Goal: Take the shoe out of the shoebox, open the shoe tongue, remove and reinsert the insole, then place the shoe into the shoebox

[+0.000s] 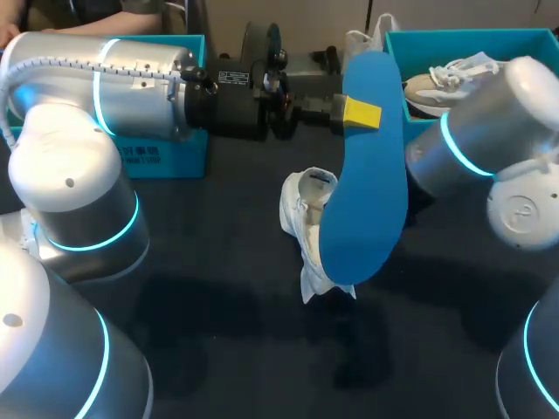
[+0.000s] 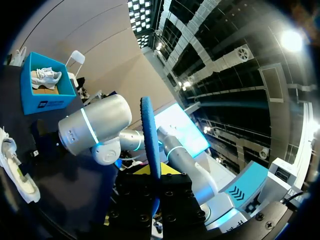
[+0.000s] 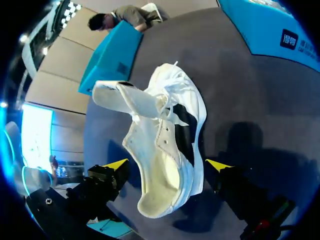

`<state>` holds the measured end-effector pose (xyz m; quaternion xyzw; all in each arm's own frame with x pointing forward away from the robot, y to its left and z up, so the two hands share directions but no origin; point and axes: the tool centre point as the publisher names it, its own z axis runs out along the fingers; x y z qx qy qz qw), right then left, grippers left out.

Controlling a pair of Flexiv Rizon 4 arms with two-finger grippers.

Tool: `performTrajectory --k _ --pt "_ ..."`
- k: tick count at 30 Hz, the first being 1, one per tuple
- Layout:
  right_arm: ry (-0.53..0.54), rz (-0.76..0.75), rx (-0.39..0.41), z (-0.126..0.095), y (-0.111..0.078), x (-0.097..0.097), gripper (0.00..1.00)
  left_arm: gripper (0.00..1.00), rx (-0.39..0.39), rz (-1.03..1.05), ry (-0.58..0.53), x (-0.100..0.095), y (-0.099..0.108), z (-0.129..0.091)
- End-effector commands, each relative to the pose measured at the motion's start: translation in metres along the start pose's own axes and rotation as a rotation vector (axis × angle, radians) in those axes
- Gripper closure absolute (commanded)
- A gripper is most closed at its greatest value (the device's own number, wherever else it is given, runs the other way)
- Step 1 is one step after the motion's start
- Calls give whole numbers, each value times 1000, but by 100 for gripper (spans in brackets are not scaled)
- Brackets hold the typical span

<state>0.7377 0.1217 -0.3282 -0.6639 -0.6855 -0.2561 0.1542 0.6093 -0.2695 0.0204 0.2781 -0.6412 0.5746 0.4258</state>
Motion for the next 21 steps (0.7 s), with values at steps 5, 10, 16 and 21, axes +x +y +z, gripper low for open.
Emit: performTrajectory --k 5,10,16,21 --pt "326 -18 -14 -18 -10 -7 0 100 1 0 -2 0 1 1" --pt "458 -76 -18 -27 -6 3 0 100 1 0 -2 0 1 1" --pt "463 -98 -38 -34 -6 9 0 100 1 0 -2 0 1 1" --pt "463 -98 -38 -34 -6 9 0 100 1 0 -2 0 1 1"
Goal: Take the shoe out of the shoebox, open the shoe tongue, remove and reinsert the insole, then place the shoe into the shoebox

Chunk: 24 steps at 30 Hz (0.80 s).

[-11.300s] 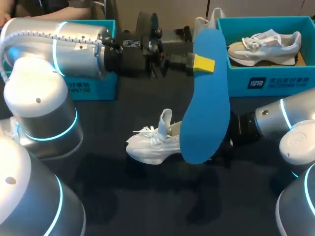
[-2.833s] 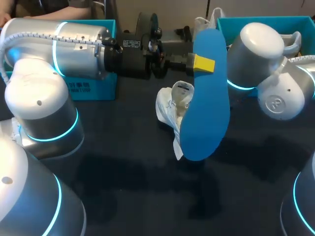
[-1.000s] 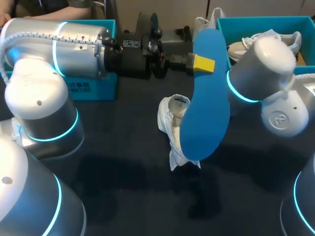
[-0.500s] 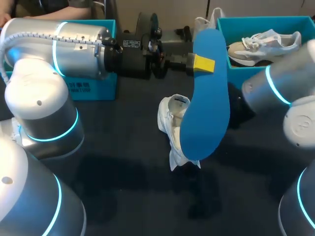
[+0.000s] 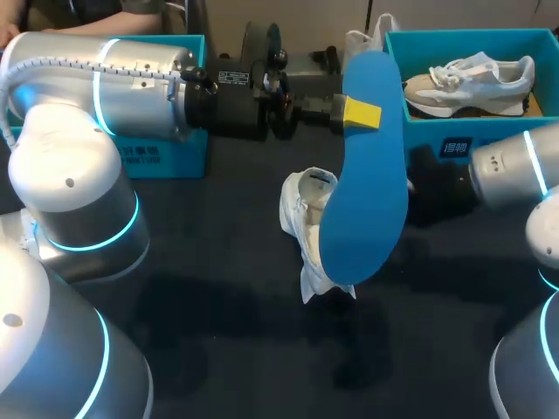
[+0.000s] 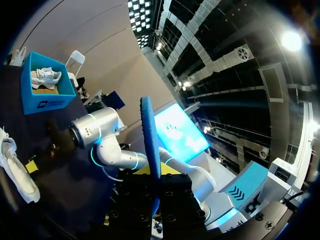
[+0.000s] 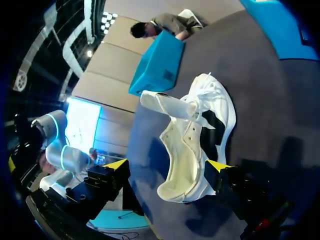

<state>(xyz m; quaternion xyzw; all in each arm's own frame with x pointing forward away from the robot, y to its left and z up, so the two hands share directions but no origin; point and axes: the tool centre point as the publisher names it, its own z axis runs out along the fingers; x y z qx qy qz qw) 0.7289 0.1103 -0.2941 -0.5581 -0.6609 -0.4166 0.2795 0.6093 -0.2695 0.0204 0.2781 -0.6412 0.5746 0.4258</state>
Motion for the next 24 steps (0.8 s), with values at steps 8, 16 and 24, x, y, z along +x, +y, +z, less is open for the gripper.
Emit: performTrajectory --k 8,16,24 --pt "12 -1 -5 0 -2 -1 0 100 1 0 -2 0 1 1" --pt "104 58 -38 -16 -10 -4 0 100 1 0 -2 0 1 1" --pt "183 69 -30 -47 -3 16 0 100 1 0 -2 0 1 1"
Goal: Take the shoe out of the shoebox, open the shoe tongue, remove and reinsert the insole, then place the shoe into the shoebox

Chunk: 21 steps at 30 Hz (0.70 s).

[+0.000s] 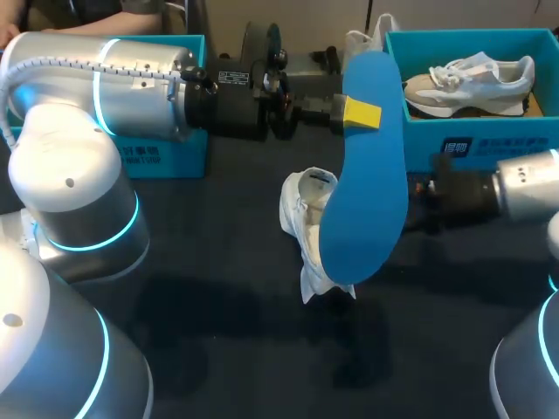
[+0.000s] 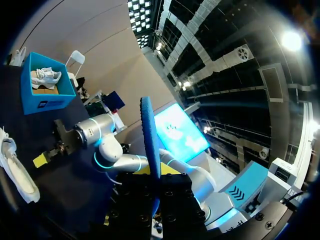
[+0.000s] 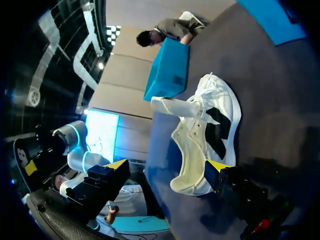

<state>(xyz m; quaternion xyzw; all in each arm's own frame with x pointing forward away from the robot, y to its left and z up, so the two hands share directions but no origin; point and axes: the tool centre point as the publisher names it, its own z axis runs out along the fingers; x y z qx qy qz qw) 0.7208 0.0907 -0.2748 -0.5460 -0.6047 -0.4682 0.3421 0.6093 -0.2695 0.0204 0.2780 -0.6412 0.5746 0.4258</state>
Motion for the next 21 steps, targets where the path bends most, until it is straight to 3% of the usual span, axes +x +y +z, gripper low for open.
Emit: performTrajectory --k 1,12,21 --pt "33 -11 1 -20 3 16 0 100 1 0 -2 0 1 0" --pt "130 63 -30 -27 22 61 0 100 1 0 -2 0 1 0" --pt "212 71 -22 -19 26 80 0 100 1 0 -2 0 1 0"
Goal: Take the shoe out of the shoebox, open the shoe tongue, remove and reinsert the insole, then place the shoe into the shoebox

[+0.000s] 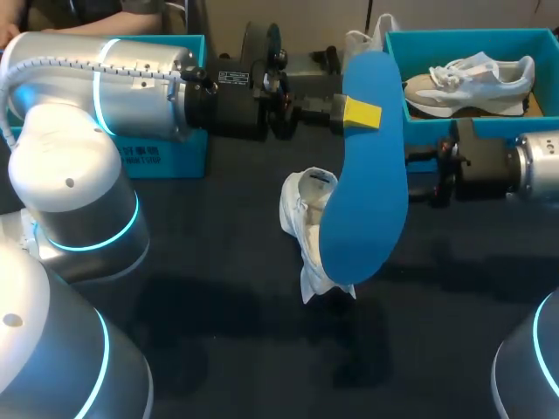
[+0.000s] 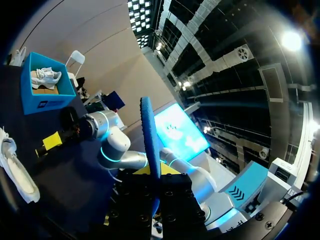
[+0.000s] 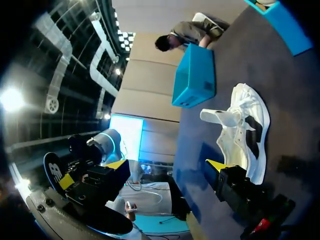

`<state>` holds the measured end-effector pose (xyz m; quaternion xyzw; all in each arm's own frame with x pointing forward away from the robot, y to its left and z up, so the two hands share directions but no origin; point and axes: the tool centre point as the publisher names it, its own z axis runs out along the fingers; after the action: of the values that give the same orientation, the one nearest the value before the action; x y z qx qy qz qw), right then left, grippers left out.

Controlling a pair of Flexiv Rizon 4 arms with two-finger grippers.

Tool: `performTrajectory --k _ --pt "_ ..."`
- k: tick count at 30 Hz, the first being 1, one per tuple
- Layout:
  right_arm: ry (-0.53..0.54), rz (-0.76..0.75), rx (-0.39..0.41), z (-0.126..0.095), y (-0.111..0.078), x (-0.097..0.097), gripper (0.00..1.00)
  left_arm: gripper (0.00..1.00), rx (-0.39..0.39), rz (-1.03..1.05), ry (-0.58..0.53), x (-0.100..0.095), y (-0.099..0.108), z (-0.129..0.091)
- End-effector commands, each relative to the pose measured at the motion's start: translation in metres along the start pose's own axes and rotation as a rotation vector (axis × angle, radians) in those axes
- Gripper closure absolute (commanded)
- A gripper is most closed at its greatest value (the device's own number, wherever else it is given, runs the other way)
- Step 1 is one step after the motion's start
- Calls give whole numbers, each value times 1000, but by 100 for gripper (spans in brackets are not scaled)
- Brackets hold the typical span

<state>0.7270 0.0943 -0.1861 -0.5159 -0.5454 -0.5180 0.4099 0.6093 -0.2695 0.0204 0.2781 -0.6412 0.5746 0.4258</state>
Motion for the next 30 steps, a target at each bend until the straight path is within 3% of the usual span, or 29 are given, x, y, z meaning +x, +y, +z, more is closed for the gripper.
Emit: performTrajectory --k 1,19,30 --pt "7 13 -2 5 3 -3 0 100 1 0 -2 0 1 1" --pt "7 13 -2 5 3 -3 0 100 1 0 -2 0 1 1" --pt "7 13 -2 5 3 -3 0 100 -117 301 23 -13 18 -23"
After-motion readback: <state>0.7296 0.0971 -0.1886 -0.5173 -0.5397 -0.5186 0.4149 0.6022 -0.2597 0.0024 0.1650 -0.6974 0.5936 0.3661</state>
